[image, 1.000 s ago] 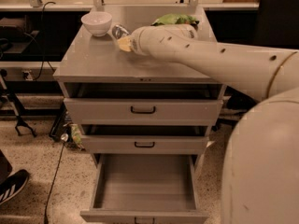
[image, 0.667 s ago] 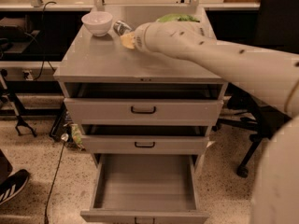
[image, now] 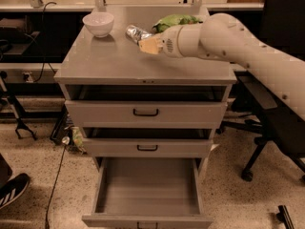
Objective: Place redbull can into bottom drawer
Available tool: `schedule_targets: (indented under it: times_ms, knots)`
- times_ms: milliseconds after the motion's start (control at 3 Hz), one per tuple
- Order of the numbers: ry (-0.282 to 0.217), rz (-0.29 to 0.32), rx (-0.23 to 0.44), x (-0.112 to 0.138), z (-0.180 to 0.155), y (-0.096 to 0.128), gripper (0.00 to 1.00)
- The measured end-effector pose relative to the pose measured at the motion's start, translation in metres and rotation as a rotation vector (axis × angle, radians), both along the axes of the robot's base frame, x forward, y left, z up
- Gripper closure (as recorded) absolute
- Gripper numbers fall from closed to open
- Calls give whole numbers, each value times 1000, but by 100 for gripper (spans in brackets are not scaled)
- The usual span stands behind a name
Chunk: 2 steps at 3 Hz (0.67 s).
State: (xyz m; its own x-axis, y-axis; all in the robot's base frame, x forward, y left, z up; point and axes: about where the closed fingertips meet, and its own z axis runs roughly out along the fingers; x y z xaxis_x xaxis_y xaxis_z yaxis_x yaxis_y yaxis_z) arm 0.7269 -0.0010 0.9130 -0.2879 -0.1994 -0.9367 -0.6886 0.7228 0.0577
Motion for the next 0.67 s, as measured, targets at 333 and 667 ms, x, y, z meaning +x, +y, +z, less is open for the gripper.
schedule_targets:
  times_ms: [333,667]
  knots:
    - [-7,116,20,-56,5,-16,100]
    - [-71,105,-27,-74,11,-61,100]
